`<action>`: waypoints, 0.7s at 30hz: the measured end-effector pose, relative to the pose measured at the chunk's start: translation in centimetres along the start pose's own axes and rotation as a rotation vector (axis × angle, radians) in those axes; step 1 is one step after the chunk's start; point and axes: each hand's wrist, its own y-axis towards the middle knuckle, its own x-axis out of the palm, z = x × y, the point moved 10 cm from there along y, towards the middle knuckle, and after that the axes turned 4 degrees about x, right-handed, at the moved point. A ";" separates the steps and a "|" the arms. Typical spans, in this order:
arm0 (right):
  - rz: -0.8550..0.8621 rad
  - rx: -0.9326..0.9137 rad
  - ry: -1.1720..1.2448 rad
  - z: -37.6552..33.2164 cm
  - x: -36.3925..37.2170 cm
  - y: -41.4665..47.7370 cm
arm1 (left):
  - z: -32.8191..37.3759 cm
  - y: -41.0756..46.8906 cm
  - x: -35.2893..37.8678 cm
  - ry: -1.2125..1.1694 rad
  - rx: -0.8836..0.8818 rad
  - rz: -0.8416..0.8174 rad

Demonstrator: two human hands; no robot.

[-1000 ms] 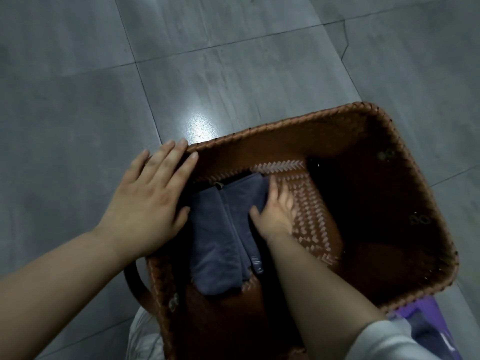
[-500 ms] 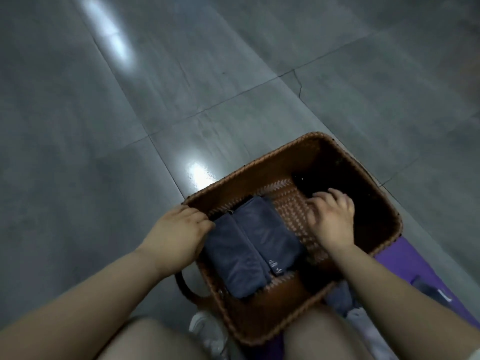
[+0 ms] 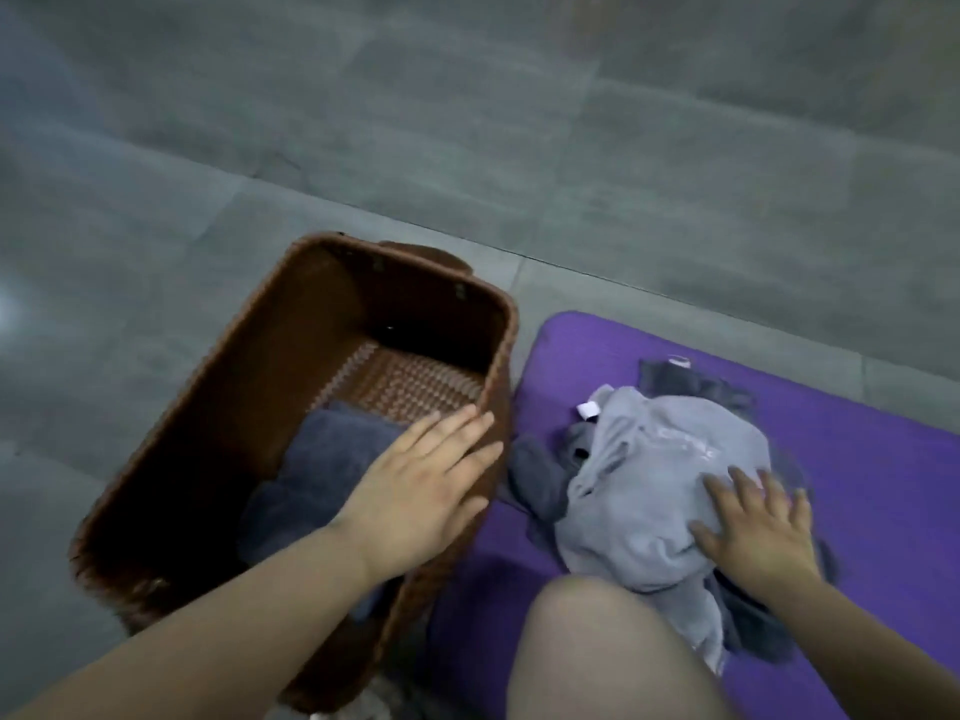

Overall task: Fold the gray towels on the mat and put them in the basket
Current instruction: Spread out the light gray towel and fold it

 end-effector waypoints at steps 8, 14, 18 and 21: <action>-0.127 0.085 0.300 3.9 7.6 2.1 | 1.5 2.0 6.9 0.096 -0.091 -0.160; 0.008 0.053 0.629 3.9 6.8 2.9 | 5.8 7.0 6.6 -0.054 0.010 -0.021; 0.256 -0.061 0.751 4.8 4.0 1.6 | 10.7 13.1 7.9 -0.565 -0.005 -0.029; 0.158 -0.189 0.987 3.5 2.6 -0.1 | 13.4 16.1 9.3 -0.586 0.042 -0.080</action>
